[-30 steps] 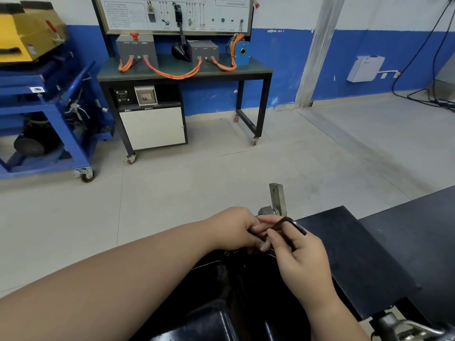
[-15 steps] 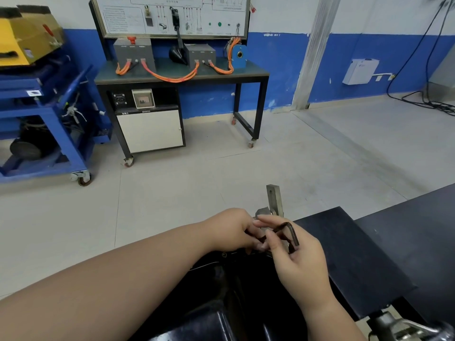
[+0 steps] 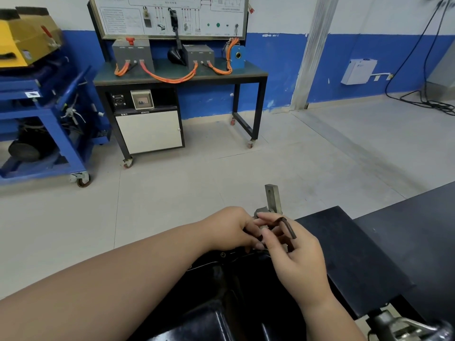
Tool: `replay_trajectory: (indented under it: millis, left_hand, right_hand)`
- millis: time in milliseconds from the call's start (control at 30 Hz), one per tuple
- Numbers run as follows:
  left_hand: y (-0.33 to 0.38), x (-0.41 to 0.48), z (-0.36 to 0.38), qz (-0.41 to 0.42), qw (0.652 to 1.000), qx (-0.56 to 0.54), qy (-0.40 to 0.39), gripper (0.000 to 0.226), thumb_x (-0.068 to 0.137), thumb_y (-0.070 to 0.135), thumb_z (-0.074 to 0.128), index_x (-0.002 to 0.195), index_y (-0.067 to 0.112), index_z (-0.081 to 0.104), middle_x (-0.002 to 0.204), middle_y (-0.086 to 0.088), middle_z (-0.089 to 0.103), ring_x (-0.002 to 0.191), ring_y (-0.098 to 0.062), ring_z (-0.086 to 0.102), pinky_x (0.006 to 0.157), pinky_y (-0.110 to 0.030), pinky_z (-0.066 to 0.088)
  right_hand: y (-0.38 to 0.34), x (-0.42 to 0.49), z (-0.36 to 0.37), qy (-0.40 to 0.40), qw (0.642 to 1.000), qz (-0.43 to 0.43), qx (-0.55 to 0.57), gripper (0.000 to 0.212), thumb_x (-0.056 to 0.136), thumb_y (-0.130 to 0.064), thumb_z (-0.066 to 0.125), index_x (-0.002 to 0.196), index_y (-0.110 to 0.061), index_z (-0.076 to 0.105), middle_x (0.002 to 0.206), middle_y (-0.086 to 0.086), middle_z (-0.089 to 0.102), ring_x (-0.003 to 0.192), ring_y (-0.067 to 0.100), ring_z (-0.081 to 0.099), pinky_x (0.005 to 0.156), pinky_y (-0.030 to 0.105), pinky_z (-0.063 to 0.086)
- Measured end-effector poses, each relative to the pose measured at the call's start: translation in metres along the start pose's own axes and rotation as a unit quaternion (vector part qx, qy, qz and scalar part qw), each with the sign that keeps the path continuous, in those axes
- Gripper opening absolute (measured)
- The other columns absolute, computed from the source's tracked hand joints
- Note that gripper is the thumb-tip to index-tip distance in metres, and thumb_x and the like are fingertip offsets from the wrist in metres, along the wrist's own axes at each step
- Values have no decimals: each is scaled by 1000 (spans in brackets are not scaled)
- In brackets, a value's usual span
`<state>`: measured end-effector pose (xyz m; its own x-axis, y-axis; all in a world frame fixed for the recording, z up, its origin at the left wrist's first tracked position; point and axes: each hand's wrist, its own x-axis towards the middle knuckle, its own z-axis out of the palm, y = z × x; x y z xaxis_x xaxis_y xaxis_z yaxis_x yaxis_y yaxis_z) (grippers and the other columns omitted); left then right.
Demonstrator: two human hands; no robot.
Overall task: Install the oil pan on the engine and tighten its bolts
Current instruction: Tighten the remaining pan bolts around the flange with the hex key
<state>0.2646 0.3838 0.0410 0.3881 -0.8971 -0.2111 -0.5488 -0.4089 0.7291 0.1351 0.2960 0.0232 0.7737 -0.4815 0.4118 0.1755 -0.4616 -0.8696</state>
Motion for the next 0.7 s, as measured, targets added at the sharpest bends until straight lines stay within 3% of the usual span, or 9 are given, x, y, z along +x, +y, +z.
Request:
replay_trajectory:
  millis: [100, 233, 367, 467, 567, 700]
  left_hand:
    - [-2, 0, 1, 2, 1000, 0, -1, 15, 83, 17, 68, 70, 24, 67, 55, 11, 57, 47, 5, 46, 54, -15, 35]
    - [-2, 0, 0, 3, 999, 37, 1, 26, 81, 19, 70, 57, 27, 62, 45, 16, 55, 44, 4, 46, 49, -12, 32]
    - [-2, 2, 0, 3, 999, 41, 12, 33, 79, 20, 70, 51, 28, 55, 41, 15, 52, 41, 5, 44, 44, -9, 29]
    - [-2, 2, 1, 6, 999, 34, 7, 24, 81, 20, 70, 58, 27, 63, 44, 16, 53, 41, 5, 45, 45, -8, 29]
    - [-2, 2, 2, 14, 999, 31, -6, 6, 83, 18, 67, 83, 18, 73, 56, 11, 58, 48, 5, 47, 51, -9, 33]
    - [-4, 1, 1, 18, 999, 44, -5, 7, 84, 17, 67, 84, 15, 74, 53, 11, 56, 43, 8, 46, 48, -6, 30]
  right_hand:
    - [-1, -1, 0, -9, 999, -28, -19, 34, 83, -9, 56, 98, -37, 66, 92, -18, 71, 80, 4, 67, 69, 18, 54]
    - [3, 0, 3, 30, 999, -2, -35, 23, 77, -10, 73, 76, -32, 70, 77, -18, 70, 69, 6, 66, 63, 22, 54]
    - [8, 2, 2, 57, 996, 19, -72, 22, 72, -15, 80, 64, -9, 60, 66, -5, 62, 64, 16, 58, 56, 24, 45]
    - [4, 1, 0, 36, 999, 16, -32, 5, 78, -26, 71, 76, -26, 66, 69, -6, 64, 63, 17, 59, 58, 29, 49]
    - [2, -3, 0, 14, 1000, -14, 4, 20, 84, -18, 57, 93, -32, 67, 79, -8, 70, 74, 15, 67, 66, 27, 54]
    - [1, -1, 1, 40, 999, 2, -4, 26, 80, -11, 63, 79, -37, 69, 71, -13, 70, 52, 9, 60, 56, 19, 50]
